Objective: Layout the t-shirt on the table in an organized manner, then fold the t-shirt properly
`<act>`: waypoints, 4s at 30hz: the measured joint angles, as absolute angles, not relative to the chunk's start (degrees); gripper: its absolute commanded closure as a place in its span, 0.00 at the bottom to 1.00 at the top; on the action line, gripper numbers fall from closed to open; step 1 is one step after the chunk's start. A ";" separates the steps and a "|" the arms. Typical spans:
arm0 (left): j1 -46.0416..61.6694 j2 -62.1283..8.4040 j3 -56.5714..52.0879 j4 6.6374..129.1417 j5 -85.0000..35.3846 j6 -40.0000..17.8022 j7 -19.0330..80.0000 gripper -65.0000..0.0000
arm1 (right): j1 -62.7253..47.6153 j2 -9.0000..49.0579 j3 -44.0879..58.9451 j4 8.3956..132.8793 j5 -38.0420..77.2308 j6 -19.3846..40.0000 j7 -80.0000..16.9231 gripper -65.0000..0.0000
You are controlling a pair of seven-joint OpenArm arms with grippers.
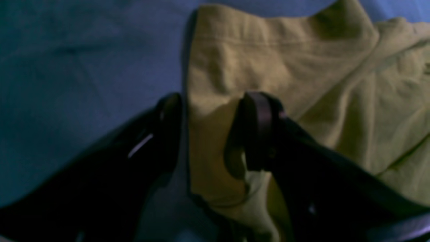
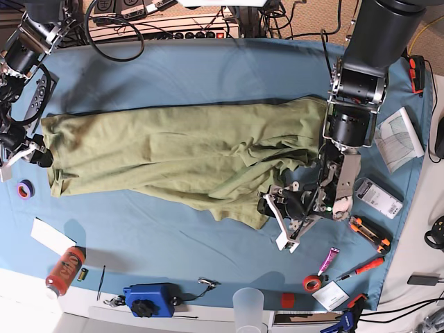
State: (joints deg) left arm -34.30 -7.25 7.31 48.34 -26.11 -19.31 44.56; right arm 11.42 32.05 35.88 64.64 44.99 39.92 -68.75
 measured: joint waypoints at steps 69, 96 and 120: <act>-50.04 -9.63 7.49 49.45 -31.59 -24.71 66.02 1.00 | 25.02 29.19 8.67 64.60 10.33 29.98 -48.97 0.60; -50.04 -16.23 7.57 49.50 -44.45 -26.65 67.09 1.00 | 39.33 19.20 8.93 39.09 2.07 23.73 -36.32 0.60; -50.04 -16.21 7.57 49.50 -48.31 -26.65 67.11 1.00 | 38.57 18.06 8.93 35.59 -1.45 17.98 -33.82 1.00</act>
State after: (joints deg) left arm -50.04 -16.21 7.57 49.50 -48.31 -26.65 67.11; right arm 38.57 18.06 8.93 35.59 -1.45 17.98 -33.82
